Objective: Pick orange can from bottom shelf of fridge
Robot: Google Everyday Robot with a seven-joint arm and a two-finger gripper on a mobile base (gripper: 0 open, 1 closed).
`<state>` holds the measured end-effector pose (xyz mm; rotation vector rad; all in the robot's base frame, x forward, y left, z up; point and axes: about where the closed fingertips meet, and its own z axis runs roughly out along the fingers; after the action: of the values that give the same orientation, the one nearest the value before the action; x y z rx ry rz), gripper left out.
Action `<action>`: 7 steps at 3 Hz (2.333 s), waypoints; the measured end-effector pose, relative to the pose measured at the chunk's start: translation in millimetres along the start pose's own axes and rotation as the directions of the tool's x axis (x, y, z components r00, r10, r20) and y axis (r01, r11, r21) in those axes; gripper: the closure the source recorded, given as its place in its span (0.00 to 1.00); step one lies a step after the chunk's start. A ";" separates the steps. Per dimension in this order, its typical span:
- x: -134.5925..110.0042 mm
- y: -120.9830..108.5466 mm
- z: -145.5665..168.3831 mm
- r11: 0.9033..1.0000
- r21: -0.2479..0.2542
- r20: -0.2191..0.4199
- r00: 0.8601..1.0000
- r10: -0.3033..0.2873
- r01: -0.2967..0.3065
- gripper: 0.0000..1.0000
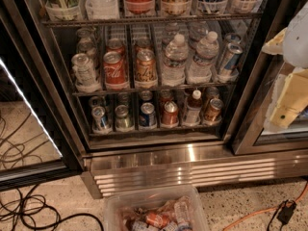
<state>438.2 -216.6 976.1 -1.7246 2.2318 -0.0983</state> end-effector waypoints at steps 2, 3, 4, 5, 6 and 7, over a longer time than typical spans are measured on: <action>3.7 8.6 41.8 1.000 0.009 0.030 0.999 0.029 -0.029 0.00; 2.4 26.7 118.1 0.996 -0.042 0.066 0.994 0.085 -0.082 0.00; 1.1 52.5 200.0 0.985 -0.111 0.120 0.983 0.142 -0.129 0.00; 2.1 69.8 283.9 0.966 -0.182 0.132 0.969 0.211 -0.186 0.00; 2.1 69.8 283.9 0.966 -0.182 0.132 0.969 0.211 -0.186 0.00; -0.7 71.4 301.1 0.958 -0.213 0.140 0.965 0.222 -0.190 0.00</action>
Offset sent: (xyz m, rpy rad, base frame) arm 0.0124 0.0079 -0.1216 0.0644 0.0017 -0.0584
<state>459.1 -155.1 673.6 -1.5161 2.3474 0.3113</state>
